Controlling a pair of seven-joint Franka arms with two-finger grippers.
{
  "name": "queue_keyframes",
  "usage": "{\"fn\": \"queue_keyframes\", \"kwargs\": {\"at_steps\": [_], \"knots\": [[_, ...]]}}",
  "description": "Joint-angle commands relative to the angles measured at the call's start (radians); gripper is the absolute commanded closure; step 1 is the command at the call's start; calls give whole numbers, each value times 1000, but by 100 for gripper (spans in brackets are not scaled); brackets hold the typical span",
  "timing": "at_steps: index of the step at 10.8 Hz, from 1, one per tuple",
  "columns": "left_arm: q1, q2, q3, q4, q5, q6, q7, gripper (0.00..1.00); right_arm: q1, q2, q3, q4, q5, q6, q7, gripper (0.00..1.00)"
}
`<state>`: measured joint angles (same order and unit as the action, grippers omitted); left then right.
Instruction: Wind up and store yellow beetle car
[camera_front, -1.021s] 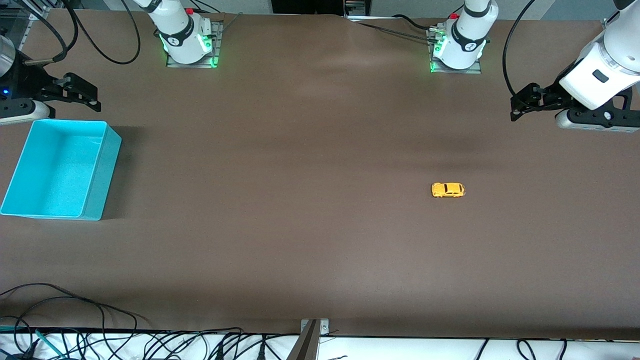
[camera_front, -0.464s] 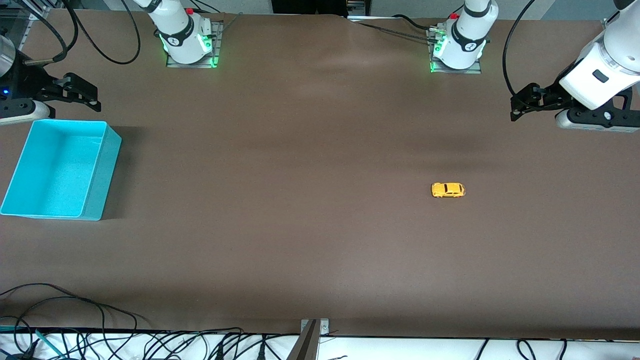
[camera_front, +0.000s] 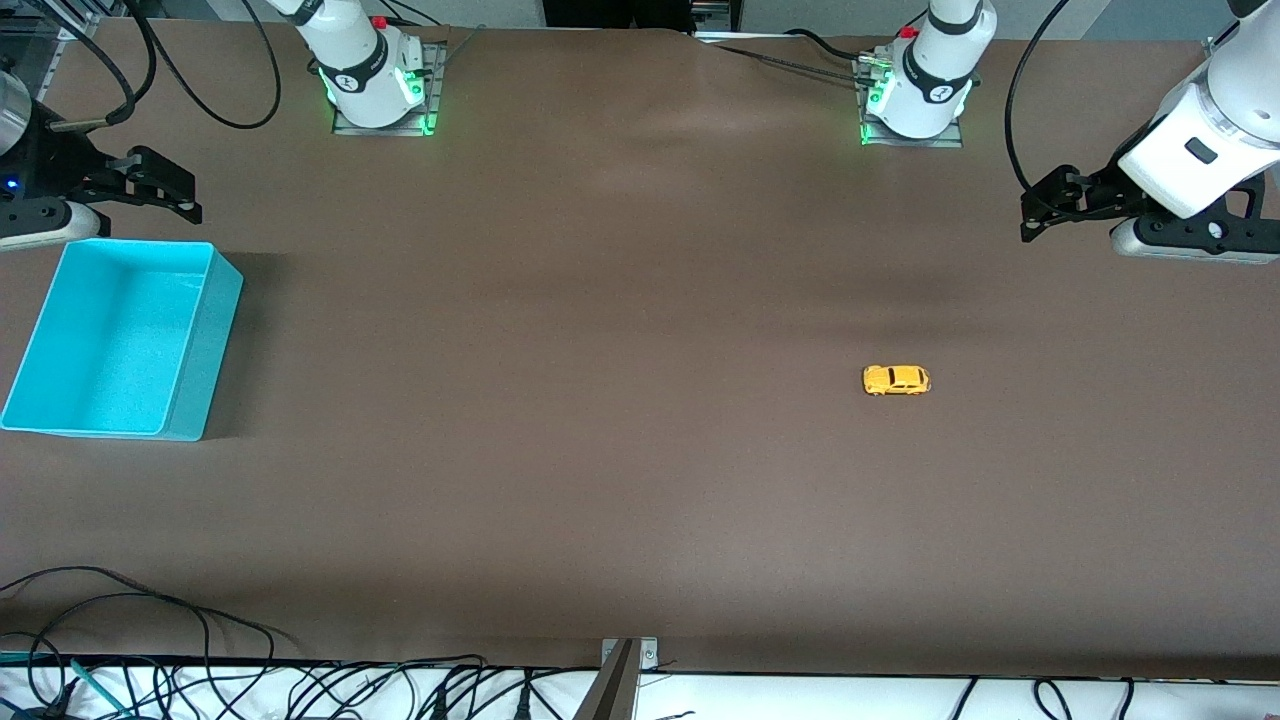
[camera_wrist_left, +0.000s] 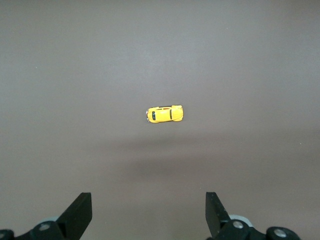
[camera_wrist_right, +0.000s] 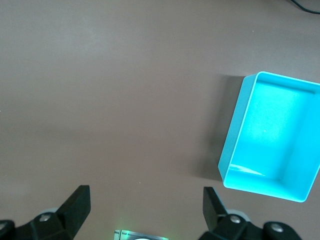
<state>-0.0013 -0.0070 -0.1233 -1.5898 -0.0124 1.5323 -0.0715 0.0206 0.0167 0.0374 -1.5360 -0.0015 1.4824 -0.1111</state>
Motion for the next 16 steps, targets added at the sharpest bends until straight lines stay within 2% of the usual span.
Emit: {"fn": "queue_keyframes", "kwargs": {"at_steps": [1,9,10,16], "knots": [[-3,-10,-2,7,11,-11,-2,0,1,-1,-1,7,-15,-14,-12,0],[0,1,-2,1,11,-11,7,0,1,-1,-1,7,-17,-14,-12,0],[1,4,-2,-7,11,-12,59,0,1,-1,-1,7,-17,-14,-12,0],[1,149,1,2,78,26,700,0,1,-3,-2,7,-15,-14,-13,0]]}}
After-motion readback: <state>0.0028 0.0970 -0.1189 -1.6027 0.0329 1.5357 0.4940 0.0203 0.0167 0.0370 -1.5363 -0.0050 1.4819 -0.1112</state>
